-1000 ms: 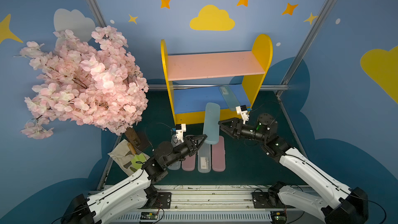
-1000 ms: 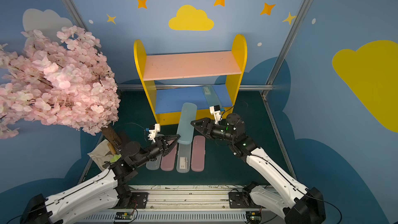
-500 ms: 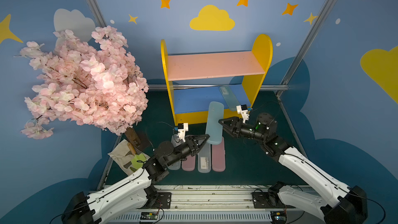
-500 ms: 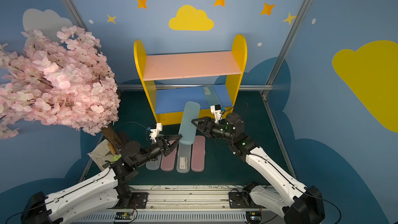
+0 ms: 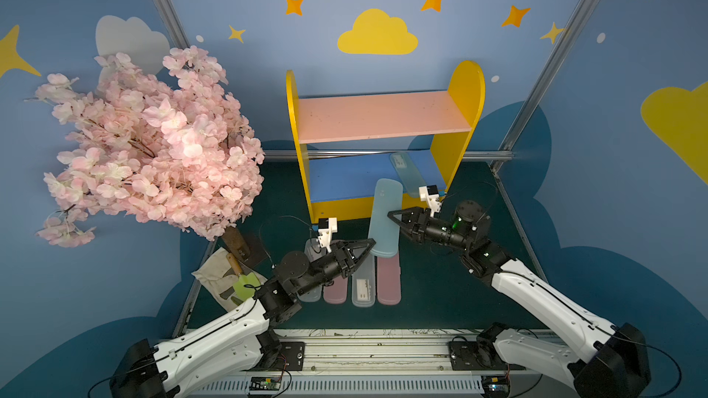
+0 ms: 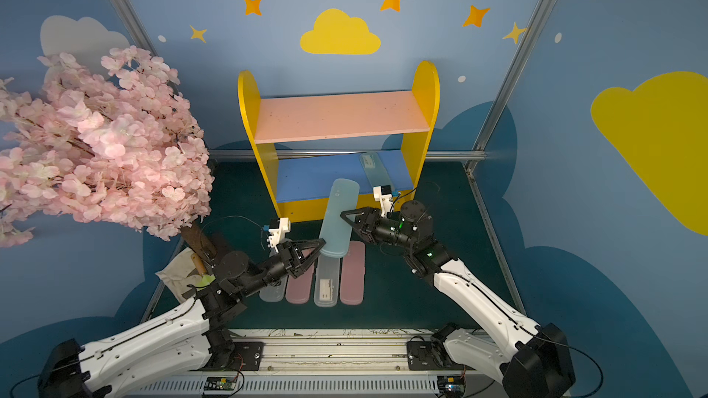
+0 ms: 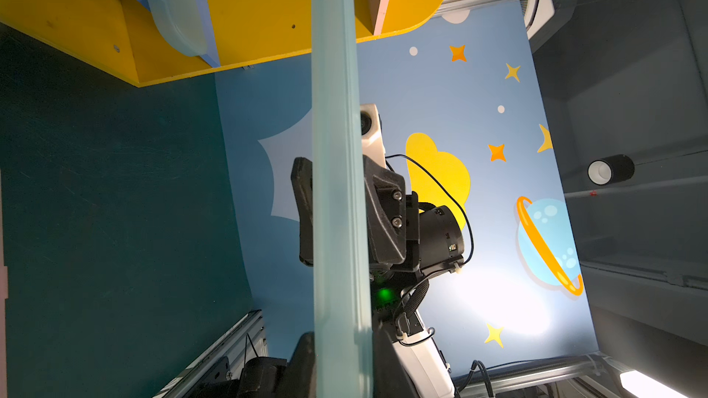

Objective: Remove the pencil cases from the shelf
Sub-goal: Pick up the pencil case from the shelf.

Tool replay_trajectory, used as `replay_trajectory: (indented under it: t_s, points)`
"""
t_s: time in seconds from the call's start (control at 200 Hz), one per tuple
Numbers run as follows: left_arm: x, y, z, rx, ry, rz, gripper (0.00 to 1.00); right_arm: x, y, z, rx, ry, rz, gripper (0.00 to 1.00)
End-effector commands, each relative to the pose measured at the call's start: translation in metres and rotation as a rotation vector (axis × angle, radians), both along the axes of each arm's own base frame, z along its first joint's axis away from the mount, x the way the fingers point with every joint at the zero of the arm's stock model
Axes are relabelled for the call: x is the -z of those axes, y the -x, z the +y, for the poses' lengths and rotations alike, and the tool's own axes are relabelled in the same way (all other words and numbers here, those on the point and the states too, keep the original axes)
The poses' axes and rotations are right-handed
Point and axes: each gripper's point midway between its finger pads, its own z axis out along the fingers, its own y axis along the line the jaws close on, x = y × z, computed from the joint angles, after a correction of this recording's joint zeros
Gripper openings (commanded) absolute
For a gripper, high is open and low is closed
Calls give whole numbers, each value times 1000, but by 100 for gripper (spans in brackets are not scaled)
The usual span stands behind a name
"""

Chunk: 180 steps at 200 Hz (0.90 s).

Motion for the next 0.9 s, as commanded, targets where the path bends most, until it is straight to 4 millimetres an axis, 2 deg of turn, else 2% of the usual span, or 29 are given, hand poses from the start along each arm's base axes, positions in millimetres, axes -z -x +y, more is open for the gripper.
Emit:
replay_trajectory:
  t_s: [0.0, 0.19, 0.315, 0.496, 0.841, 0.871, 0.896]
  points:
    - [-28, 2, 0, 7, 57, -56, 5, -7, 2, -1, -10, -31, -32, 35]
    - [-24, -1, -1, -5, 34, -34, 21, -3, 3, -2, -6, -32, -26, 25]
    - [-19, -5, 2, -35, 9, -16, 44, 1, 4, -3, -5, -26, -25, 18]
    - [-2, -12, 15, -119, -105, 30, 77, 14, 4, -9, 19, 22, -21, 17]
    - [43, -23, 51, -291, -341, 83, 100, 64, 14, -48, 103, 259, -64, 17]
    - [46, -24, 54, -306, -355, 90, 100, 64, 15, -52, 109, 271, -78, 17]
    - [48, -24, 56, -313, -367, 90, 100, 78, 17, -57, 113, 297, -64, 17]
